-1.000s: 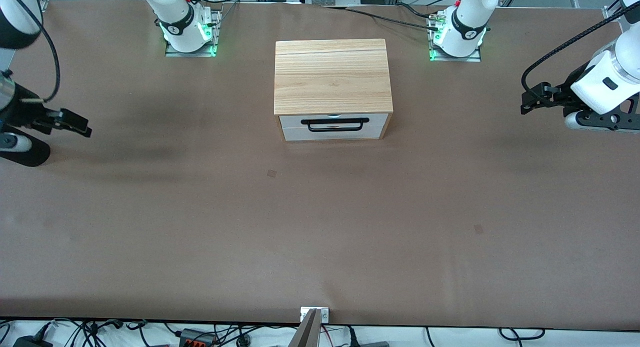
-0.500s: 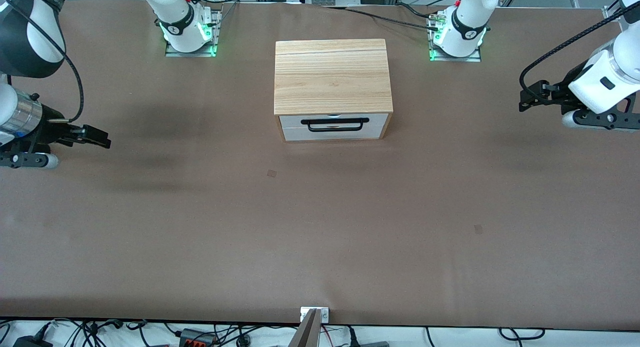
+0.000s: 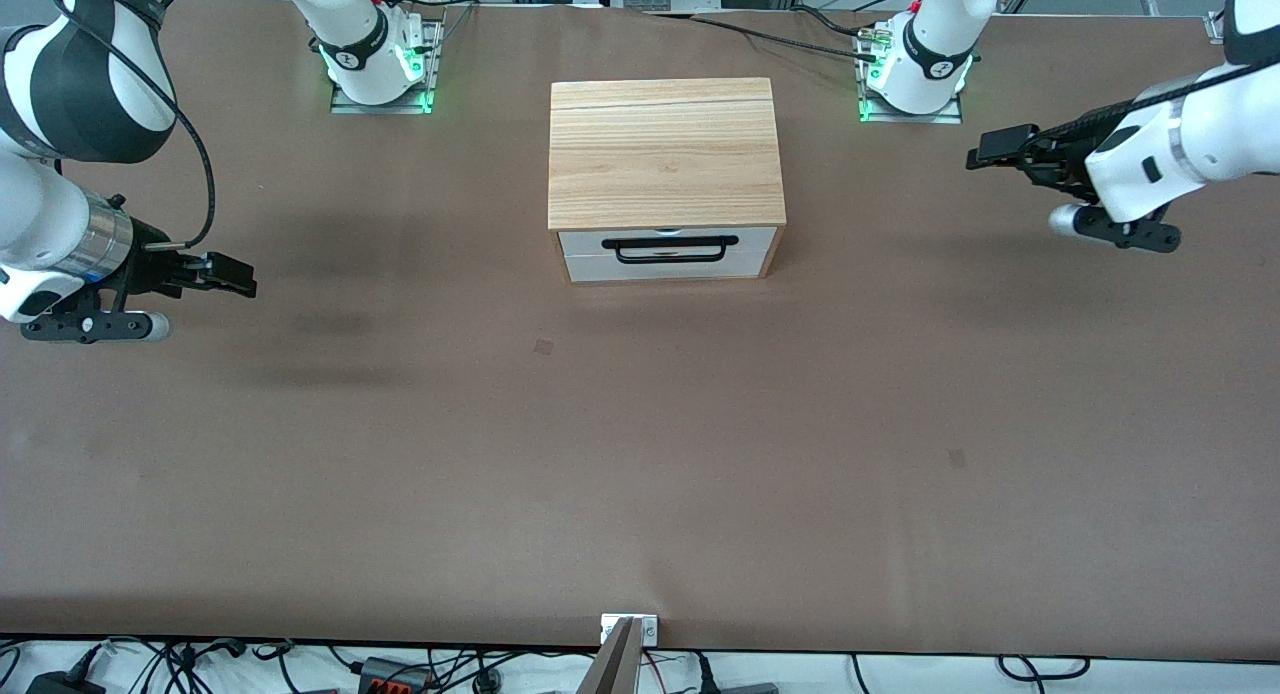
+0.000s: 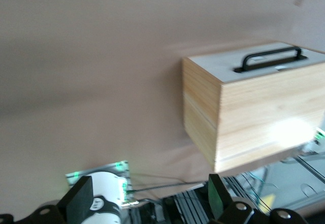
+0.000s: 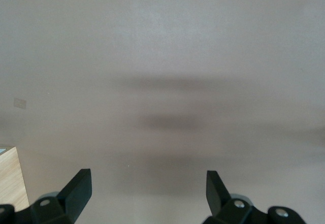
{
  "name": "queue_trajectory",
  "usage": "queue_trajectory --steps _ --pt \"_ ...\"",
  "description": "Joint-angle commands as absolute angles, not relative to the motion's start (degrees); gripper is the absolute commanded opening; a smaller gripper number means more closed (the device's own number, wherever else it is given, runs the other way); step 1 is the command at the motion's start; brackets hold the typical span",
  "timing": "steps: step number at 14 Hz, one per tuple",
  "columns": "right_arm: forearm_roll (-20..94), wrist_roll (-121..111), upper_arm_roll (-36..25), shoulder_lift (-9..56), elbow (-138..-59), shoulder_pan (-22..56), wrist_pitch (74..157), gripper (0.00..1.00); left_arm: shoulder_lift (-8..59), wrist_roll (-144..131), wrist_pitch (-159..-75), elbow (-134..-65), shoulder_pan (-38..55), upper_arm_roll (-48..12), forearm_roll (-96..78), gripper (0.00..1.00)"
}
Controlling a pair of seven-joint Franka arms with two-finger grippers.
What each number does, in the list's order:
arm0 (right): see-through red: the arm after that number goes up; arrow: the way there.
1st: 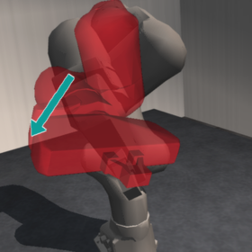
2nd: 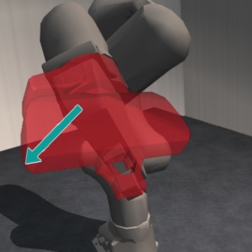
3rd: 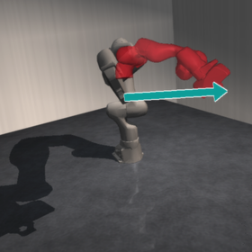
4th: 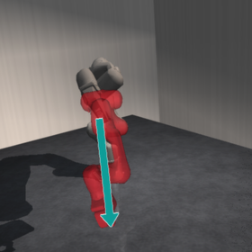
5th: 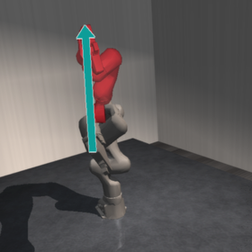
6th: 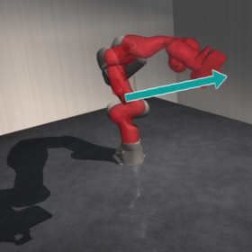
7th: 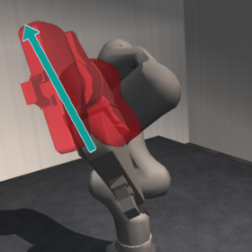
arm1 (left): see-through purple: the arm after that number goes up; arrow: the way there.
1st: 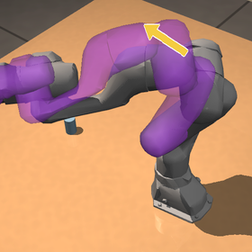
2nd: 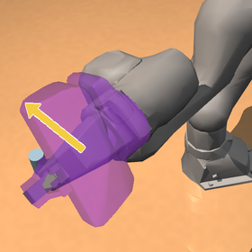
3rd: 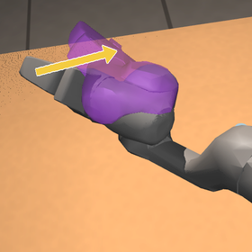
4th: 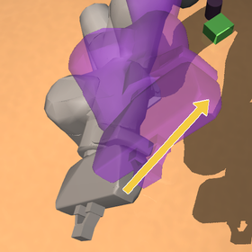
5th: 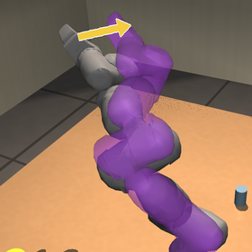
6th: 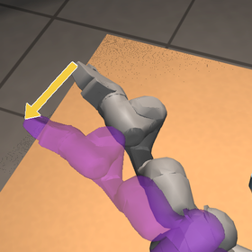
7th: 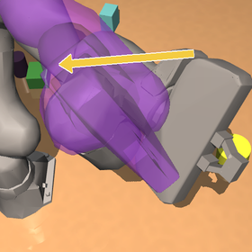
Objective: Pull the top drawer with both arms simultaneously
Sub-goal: 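Move the right gripper and the left gripper toward the drawer handle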
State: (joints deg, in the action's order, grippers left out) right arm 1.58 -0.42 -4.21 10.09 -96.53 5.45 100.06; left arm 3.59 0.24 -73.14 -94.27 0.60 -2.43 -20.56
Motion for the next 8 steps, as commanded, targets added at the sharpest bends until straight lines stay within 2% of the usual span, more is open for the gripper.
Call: queue_trajectory --steps 1,4,6,8 --pt "5.2 -1.5 -3.6 12.8 -95.5 7.7 99.7 1.00 5.7 3.1 -73.1 -96.4 0.0 -2.4 -29.9 1.00" --pt "15.3 -7.1 -3.5 16.4 -95.6 8.7 100.0 1.00 10.2 10.8 -78.6 -102.0 -4.4 -2.3 -46.2 1.00" --pt "25.4 -7.6 -3.5 18.6 -95.9 8.7 100.0 1.00 13.8 18.1 -79.8 -102.2 -5.7 -2.3 -49.6 1.00" --pt "31.8 -7.8 -3.4 20.6 -96.0 8.9 99.9 1.00 17.4 31.3 -81.6 -105.6 -6.8 -2.3 -55.9 1.00"
